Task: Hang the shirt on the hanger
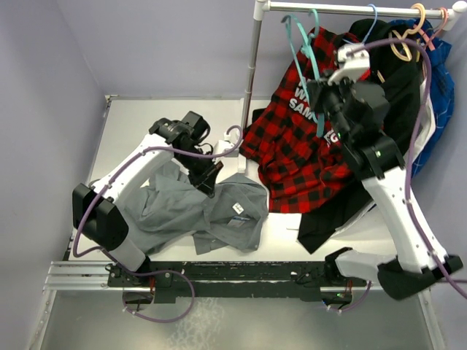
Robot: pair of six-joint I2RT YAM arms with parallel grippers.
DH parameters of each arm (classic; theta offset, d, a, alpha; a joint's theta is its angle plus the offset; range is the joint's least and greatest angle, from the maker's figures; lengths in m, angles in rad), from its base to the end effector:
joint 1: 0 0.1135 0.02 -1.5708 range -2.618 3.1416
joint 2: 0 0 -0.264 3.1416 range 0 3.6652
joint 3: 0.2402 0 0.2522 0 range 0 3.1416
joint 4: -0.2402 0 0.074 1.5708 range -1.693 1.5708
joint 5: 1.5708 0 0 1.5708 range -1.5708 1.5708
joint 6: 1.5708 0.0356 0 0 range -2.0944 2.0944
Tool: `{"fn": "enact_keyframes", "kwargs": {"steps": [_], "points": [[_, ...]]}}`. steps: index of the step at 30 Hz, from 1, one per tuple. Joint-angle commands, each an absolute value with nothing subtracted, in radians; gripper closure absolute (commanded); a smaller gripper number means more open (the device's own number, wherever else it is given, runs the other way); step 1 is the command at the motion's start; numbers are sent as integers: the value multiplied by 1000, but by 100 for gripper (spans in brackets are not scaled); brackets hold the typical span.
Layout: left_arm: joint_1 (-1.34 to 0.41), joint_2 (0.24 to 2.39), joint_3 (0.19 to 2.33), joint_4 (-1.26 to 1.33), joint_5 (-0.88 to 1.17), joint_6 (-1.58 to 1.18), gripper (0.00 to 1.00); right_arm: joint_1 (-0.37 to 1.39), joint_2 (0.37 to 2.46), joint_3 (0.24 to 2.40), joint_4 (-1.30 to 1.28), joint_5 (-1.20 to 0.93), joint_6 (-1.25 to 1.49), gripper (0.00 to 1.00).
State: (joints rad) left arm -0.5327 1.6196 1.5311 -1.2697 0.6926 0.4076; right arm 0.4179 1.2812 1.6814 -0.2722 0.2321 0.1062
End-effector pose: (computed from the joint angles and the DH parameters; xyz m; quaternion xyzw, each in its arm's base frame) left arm 0.2500 -0.1738 0.3162 0.4558 0.8175 -0.3431 0.0785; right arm 0.2360 0.0958 0.5311 -0.0159 0.6615 0.1194 0.7402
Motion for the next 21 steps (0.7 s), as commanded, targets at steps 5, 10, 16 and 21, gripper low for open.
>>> {"fn": "enact_keyframes", "kwargs": {"steps": [5,10,16,21], "points": [[-552,1559,1702,-1307,611,390,100,417,884,1323,-273,109,264,100],[-552,1589,1754,-1288,515,358,100,417,618,1134,-414,-152,410,100],[-552,1656,1810,-1289,389,353,100,416,366,1082,-636,-332,536,100],[-551,1692,1873,-1292,334,355,100,398,298,1096,-805,-423,571,100]]}}
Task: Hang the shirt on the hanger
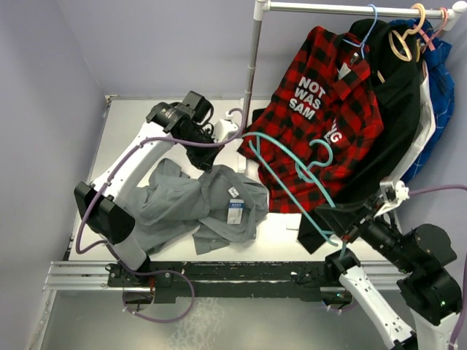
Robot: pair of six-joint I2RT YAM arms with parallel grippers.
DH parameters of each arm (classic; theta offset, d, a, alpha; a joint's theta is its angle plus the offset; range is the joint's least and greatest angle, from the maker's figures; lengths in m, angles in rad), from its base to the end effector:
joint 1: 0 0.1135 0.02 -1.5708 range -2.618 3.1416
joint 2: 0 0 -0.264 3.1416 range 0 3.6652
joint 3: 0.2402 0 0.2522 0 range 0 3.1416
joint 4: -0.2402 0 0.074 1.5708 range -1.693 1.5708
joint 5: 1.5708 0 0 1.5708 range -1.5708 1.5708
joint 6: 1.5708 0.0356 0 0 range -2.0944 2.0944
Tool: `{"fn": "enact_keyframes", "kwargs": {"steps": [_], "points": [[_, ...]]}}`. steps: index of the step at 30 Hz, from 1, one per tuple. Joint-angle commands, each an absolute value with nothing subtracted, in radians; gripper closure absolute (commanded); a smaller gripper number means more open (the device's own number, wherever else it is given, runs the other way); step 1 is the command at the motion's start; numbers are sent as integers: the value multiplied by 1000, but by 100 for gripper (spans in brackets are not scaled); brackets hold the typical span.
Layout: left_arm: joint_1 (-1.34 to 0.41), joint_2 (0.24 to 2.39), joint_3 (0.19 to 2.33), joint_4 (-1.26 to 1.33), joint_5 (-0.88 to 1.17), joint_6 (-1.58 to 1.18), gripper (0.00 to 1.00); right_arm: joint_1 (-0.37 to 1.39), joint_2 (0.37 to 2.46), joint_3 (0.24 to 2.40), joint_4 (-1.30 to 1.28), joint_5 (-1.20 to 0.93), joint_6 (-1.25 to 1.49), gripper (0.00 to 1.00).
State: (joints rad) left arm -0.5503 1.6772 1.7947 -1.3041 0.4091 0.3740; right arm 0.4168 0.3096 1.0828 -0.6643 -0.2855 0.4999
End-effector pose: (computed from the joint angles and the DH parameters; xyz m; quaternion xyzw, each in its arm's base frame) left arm 0.2690 -0.1816 0.3654 0.4633 0.8430 -0.2151 0.1687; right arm 0.0046 0.0130 0.4197 -0.0784 0.6646 0.4113 0.6189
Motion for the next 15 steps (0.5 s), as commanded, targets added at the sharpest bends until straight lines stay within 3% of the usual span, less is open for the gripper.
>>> {"fn": "enact_keyframes", "kwargs": {"steps": [1,7,15], "points": [[-551,1699,1883,-1291,323,354,100,390,291,1092,-824,-452,572,100],[-550,1734,1957,-1306,301,352,100,295,284,1027,-891,-574,522,100],[-550,1739,1986,-1340,362,343,100,255,284,888,-743,-643,568,100]]}}
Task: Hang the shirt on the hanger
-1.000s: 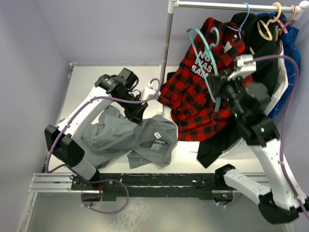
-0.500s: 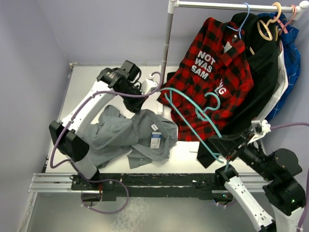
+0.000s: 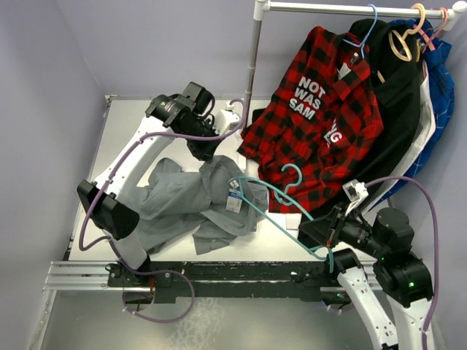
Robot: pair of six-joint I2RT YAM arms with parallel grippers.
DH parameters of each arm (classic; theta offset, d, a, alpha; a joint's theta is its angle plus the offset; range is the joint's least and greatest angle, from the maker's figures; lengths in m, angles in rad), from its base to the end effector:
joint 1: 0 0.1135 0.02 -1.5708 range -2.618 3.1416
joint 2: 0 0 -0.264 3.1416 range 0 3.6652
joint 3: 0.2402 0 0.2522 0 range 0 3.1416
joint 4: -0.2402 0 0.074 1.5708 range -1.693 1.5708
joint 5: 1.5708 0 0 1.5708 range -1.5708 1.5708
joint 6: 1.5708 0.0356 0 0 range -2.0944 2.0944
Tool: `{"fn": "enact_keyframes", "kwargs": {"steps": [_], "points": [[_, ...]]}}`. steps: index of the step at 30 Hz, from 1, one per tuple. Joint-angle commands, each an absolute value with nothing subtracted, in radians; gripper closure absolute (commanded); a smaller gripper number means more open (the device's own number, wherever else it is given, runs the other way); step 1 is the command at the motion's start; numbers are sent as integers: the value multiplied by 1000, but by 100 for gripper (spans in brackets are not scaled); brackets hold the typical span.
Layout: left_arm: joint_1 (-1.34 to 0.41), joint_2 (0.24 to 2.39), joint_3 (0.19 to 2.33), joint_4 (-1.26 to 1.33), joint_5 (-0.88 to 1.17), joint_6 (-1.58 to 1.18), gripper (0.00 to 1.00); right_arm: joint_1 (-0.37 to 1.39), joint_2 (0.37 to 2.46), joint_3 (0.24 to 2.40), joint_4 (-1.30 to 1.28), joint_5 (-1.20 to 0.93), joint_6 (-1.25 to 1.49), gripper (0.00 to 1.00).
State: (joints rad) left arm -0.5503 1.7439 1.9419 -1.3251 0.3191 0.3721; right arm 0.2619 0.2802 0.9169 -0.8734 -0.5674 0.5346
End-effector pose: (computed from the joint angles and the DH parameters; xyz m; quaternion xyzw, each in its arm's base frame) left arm 0.2841 -0.1874 0.3832 0.4599 0.8469 -0.1737 0.2026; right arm 0.0228 0.0259 0.3560 -0.0690 0.7708 0.4330 0.4622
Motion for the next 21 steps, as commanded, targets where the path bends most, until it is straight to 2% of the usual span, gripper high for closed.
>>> {"fn": "enact_keyframes", "kwargs": {"steps": [1,10,21], "points": [[-551,1737,1984,-1341,368,342,100,255,288,873,-710,-654,582,100],[-552,1741,1968,-1334,423,327,100,255,367,853,-576,-676,601,100],[-555,1760,2039,-1371,524,315,100,255,414,720,-408,-668,635,100]]}}
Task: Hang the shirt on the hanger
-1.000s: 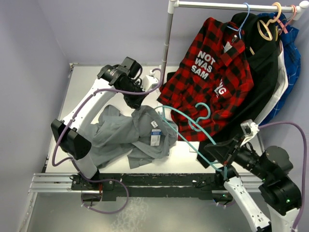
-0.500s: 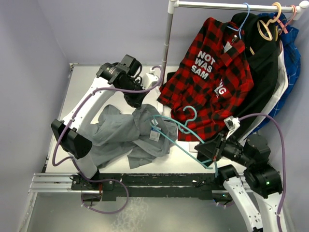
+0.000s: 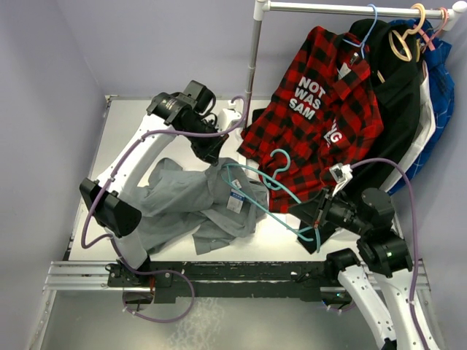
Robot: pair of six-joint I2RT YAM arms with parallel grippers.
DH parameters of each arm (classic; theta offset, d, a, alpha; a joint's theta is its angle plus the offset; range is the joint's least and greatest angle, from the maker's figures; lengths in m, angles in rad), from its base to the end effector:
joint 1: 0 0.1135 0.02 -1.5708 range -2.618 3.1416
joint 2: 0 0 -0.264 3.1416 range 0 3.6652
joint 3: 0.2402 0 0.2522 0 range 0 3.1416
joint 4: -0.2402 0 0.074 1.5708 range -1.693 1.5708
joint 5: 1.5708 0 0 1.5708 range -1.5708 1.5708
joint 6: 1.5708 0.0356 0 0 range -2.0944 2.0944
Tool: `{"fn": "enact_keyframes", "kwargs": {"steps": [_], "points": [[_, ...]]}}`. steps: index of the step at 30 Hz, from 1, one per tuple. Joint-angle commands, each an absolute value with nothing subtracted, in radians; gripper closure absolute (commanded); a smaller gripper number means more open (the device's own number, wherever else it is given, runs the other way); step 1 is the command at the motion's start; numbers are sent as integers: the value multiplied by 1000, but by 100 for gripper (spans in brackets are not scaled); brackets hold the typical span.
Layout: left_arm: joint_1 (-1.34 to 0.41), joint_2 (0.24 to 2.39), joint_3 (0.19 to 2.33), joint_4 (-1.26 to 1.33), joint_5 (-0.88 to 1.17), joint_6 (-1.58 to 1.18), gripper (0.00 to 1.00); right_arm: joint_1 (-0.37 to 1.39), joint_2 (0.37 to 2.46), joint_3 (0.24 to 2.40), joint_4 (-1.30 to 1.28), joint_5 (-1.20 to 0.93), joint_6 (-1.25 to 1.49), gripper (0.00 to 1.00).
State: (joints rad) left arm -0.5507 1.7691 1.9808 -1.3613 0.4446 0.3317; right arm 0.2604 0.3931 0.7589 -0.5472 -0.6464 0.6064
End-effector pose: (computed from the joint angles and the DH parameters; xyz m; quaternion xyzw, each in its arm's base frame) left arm 0.2837 -0.1922 0.3856 0.4490 0.8428 -0.2366 0.1791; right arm 0.0758 0.0424 0.3398 -0.0749 0.7526 0.4764 0.4484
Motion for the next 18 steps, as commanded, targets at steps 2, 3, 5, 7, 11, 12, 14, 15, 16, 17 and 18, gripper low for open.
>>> {"fn": "enact_keyframes", "kwargs": {"steps": [2,3,5,7,11,12,14,15,16,17,18], "points": [[-555,1756,2037,-1370,529,316,100,256,413,693,-364,-674,656,100],[-556,1756,2035,-1371,531,316,100,256,413,683,-346,-674,663,100],[-557,1753,2034,-1372,542,317,100,256,425,669,-313,-677,673,100],[-558,1756,2030,-1375,560,317,100,256,441,652,-270,-692,689,100],[-560,1755,2030,-1375,585,319,100,263,474,632,-169,-714,730,100],[-561,1756,2031,-1374,592,319,100,268,486,631,-154,-713,734,100],[-561,1760,2036,-1376,604,319,100,285,511,620,-104,-716,761,100],[-561,1759,2037,-1375,610,319,100,296,521,608,-72,-715,786,100],[-561,1759,2037,-1374,616,319,100,314,530,595,-35,-706,809,100],[-563,1760,2036,-1376,623,320,100,338,538,582,-1,-690,835,100],[-563,1761,2036,-1378,628,322,100,372,548,572,34,-665,862,100]]}}
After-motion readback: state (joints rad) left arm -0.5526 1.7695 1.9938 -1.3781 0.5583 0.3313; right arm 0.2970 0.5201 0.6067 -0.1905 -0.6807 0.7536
